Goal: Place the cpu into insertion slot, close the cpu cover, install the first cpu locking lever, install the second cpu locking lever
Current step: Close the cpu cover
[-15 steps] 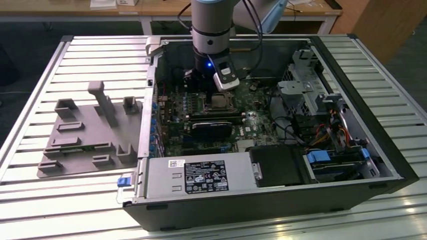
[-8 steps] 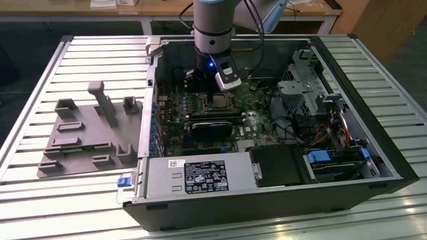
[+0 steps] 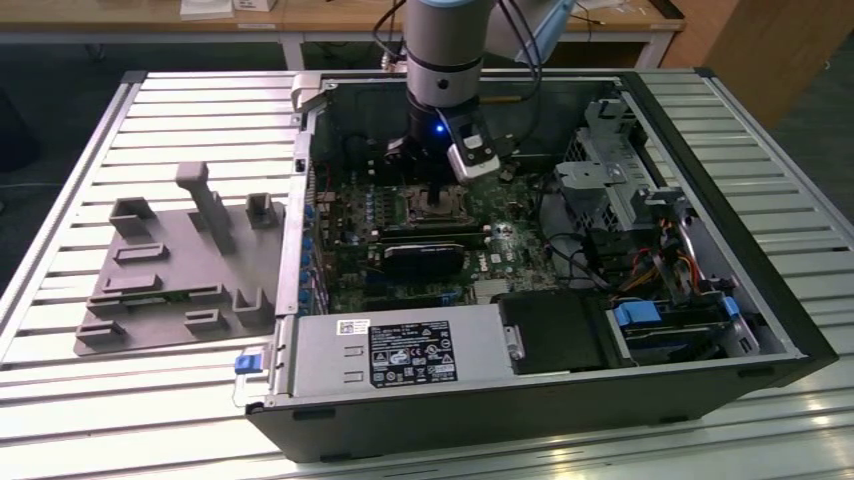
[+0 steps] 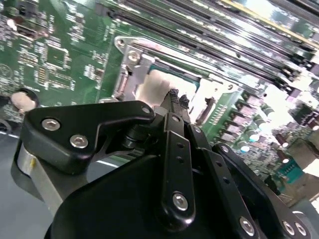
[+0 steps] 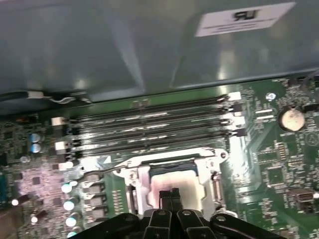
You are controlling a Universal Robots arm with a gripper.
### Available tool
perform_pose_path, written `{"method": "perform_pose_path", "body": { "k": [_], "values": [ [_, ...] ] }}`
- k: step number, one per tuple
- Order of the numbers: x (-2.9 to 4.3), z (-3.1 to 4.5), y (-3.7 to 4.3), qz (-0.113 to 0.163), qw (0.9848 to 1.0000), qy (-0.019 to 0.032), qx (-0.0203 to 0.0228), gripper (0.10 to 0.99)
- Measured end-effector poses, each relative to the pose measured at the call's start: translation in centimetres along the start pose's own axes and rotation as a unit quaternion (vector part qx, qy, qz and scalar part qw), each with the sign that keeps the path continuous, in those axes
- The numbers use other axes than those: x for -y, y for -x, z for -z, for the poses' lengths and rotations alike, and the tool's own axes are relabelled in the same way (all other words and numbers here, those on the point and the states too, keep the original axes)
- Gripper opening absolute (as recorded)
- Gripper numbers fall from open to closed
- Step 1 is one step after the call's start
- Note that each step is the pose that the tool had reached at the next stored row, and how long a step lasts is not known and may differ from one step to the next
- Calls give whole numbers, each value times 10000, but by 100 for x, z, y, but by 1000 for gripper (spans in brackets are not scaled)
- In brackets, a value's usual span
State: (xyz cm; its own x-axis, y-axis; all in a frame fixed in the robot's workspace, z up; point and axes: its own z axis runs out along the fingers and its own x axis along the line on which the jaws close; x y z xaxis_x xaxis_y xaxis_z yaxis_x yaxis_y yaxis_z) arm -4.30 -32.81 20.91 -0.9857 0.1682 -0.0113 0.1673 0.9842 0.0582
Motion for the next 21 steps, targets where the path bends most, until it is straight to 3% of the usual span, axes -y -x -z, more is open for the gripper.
{"method": "perform_pose_path", "body": {
  "k": [8, 21],
  "values": [
    [-6, 22, 28, 1, 10000, -1, 0, 102],
    [-21, 266, 30, 6, 10000, 2, 18, 102]
  ]
}}
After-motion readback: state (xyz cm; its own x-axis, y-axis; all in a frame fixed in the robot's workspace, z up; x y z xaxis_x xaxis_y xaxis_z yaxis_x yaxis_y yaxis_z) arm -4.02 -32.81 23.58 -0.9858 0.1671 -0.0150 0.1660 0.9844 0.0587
